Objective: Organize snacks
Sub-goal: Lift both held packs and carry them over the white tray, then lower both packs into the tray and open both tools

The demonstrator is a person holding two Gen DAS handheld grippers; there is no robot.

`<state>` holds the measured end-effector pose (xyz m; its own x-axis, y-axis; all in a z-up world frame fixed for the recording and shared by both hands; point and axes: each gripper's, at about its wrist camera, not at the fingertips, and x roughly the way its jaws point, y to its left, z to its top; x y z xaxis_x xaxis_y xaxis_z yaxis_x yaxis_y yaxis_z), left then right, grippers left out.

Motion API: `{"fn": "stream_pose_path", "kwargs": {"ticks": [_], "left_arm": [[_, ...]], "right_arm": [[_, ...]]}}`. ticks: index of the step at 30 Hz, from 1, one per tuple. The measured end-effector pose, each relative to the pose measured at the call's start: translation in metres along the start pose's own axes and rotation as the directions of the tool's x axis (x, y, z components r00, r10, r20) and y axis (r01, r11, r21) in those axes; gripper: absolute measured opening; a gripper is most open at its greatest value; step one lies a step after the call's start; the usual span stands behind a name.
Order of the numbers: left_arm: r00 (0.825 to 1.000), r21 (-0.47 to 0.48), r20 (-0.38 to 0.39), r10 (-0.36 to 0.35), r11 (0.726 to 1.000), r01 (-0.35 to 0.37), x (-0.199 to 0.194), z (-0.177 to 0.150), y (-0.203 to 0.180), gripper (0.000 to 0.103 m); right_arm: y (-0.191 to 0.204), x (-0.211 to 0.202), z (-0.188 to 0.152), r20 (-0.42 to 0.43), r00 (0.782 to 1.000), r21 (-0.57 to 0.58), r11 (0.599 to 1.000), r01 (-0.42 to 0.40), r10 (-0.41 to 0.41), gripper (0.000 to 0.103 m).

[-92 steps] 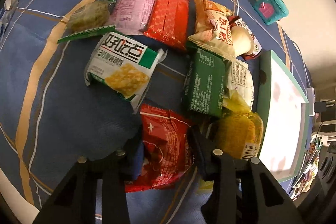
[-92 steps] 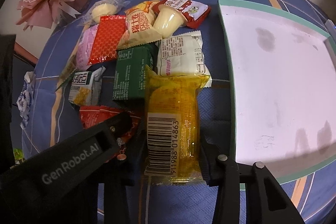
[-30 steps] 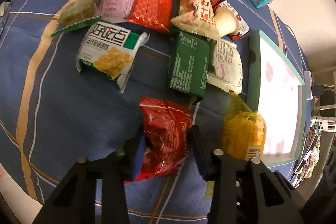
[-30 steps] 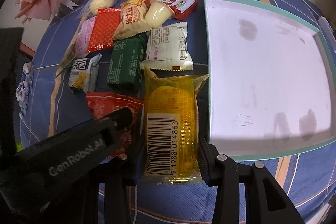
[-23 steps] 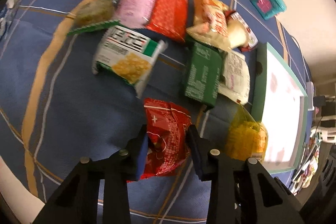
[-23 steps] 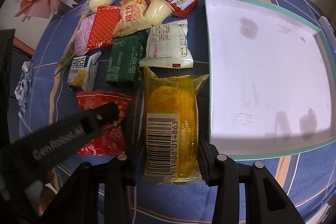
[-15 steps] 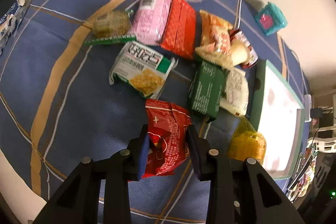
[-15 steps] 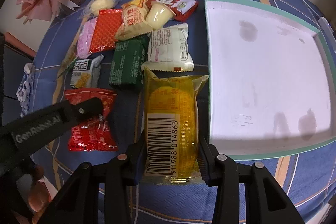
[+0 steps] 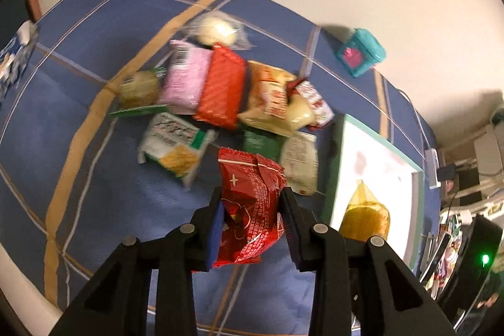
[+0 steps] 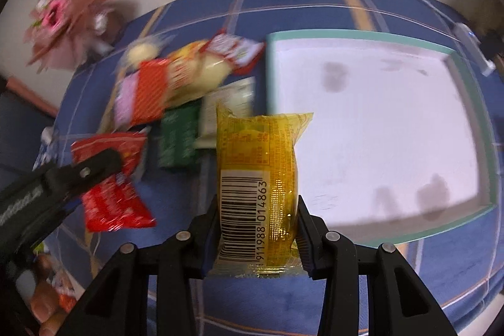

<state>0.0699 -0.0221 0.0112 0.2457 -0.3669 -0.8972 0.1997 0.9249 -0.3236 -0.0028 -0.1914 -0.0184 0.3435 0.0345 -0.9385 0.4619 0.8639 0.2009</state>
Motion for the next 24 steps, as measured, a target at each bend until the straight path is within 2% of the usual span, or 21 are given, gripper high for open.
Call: {"fn": "stream_pose_path", "kwargs": {"ticks": [5, 13, 24], "left_arm": [[0.999, 0.075, -0.020, -0.044, 0.996, 0.046, 0.018, -0.005, -0.043, 0.036], [0.993, 0.204, -0.067, -0.102, 0.972, 0.113, 0.051, -0.006, -0.107, 0.037], [0.989, 0.254, -0.062, -0.135, 0.956, 0.147, 0.090, 0.016, -0.141, 0.037]], "right_arm": [[-0.036, -0.004, 0.009, 0.016, 0.999, 0.091, 0.995, 0.046, -0.047, 0.044], [-0.087, -0.002, 0.023, 0.032, 0.996, 0.201, 0.977, 0.077, -0.085, 0.045], [-0.148, 0.008, 0.052, 0.053, 0.988, 0.288, 0.949, 0.127, -0.148, 0.045]]}}
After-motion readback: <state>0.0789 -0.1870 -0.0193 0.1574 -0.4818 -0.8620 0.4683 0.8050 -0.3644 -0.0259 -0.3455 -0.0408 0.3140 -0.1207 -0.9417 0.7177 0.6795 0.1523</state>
